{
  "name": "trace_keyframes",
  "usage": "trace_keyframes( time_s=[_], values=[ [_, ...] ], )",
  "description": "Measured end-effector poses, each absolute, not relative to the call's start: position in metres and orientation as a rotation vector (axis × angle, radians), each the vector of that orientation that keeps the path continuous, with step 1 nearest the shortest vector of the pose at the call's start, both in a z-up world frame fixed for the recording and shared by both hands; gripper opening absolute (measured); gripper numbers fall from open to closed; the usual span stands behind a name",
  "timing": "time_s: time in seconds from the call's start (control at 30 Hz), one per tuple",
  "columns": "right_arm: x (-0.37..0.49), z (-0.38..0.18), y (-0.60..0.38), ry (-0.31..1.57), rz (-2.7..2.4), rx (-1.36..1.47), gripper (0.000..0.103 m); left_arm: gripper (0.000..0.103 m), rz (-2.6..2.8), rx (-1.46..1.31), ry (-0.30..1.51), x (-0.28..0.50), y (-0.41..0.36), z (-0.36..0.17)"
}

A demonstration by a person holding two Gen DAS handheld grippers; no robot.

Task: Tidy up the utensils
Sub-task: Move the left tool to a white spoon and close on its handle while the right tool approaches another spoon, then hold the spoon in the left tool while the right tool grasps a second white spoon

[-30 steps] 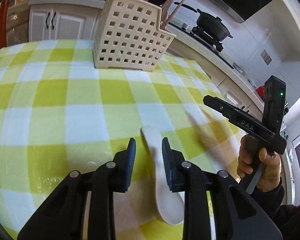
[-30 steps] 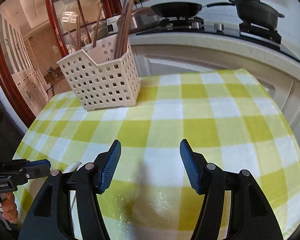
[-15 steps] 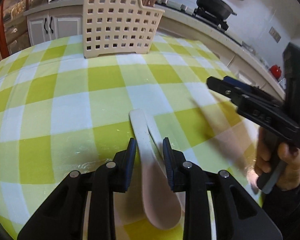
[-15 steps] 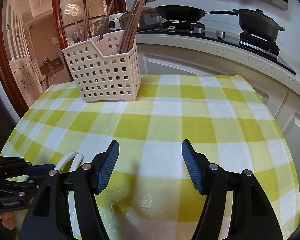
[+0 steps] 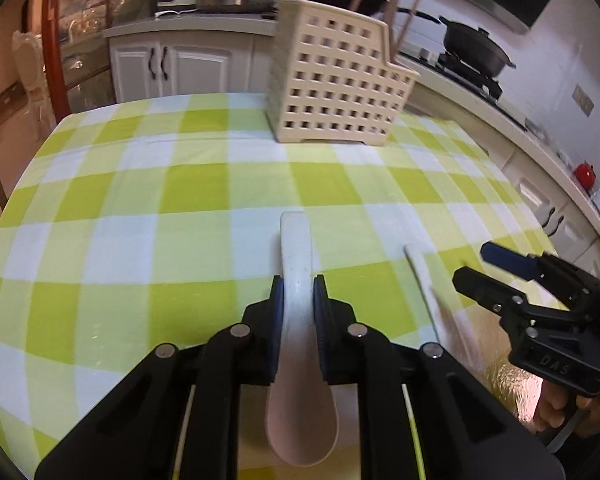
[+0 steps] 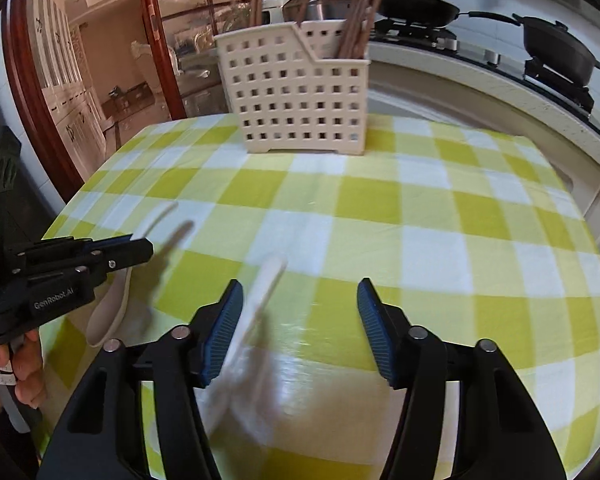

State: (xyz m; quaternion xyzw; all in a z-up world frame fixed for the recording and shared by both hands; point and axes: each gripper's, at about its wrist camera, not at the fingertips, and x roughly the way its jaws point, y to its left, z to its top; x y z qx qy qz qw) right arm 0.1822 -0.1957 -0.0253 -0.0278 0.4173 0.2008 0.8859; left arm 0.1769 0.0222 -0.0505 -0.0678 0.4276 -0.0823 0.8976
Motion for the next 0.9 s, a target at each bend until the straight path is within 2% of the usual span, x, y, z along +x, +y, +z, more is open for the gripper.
trace_keyframes(
  time_s=[0.07, 0.13, 0.43, 0.9],
  values=[
    [0.183, -0.028, -0.189, 0.876, 0.409, -0.067, 0.037, 0.014, -0.174, -0.158, 0.878, 0.175, 0.028, -0.05],
    [0.183, -0.031, -0.182, 0.894, 0.418, -0.067, 0.032, 0.014, -0.18, -0.171, 0.871, 0.173, 0.032, -0.05],
    [0.183, -0.036, -0.171, 0.909, 0.435, -0.08, 0.03, 0.014, -0.21, -0.204, 0.848, 0.17, 0.037, -0.049],
    [0.189, -0.044, -0.171, 0.92, 0.446, -0.088, 0.014, 0.014, -0.215, -0.214, 0.85, 0.169, 0.038, -0.05]
  ],
)
